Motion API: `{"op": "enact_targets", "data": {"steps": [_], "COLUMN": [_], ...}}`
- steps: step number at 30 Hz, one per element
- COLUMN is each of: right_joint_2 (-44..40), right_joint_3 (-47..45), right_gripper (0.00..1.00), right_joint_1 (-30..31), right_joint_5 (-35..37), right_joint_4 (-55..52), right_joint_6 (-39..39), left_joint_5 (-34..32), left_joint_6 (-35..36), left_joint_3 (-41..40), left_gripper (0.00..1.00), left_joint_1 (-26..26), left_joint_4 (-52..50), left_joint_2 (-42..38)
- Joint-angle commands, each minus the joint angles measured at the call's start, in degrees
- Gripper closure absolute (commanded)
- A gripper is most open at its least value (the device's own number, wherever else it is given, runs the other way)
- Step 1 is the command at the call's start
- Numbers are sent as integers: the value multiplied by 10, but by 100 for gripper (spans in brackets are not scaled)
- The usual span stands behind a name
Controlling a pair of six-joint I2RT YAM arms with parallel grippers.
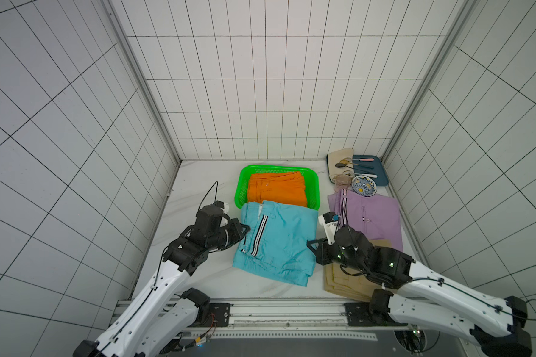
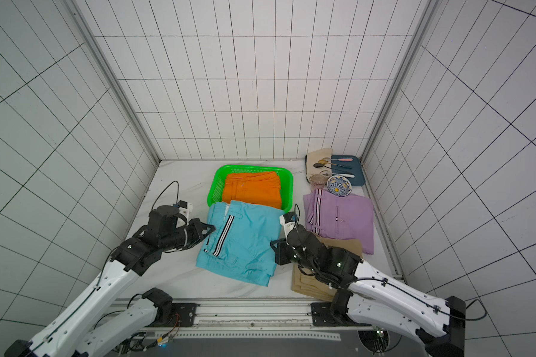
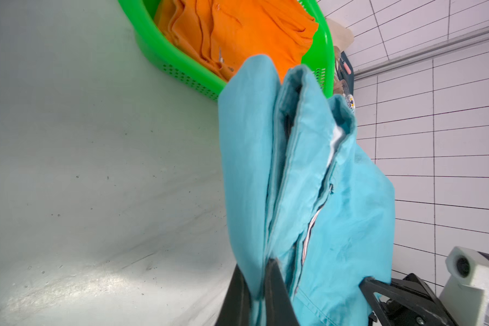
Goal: Put the folded long pants in the basket
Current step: Pick up the long pant at the center of the board, then place the long pant in the basket.
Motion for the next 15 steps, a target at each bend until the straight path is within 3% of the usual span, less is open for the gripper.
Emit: {"op": "enact_targets", "data": {"steps": [1,4,6,11,15], "right_joint_2": [42,102,143,242,305], "right_joint_3": [157,225,268,346,349], "right_gripper": [100,100,100,100,100], "right_joint_1": [-50,-126,-168,-254,-304], "right_joint_5": [2,-67,-76,-110,-153], "right_joint_4": [-118,-119,-119,-117,-66], "right_joint_6": [-62,-97,-112,-143,-156], "left_joint_5": [-3,49,70,47,25], "left_joint_6": [40,53,59,84,76], "left_joint_3": [126,203,250,373,405], "left_gripper": [100,100,100,100,100], "left_joint_1": [40,79,97,104,105], "left_joint_4": [-55,-66,-68,-105,-76], "left_joint_2": [56,128,178,307,374]}}
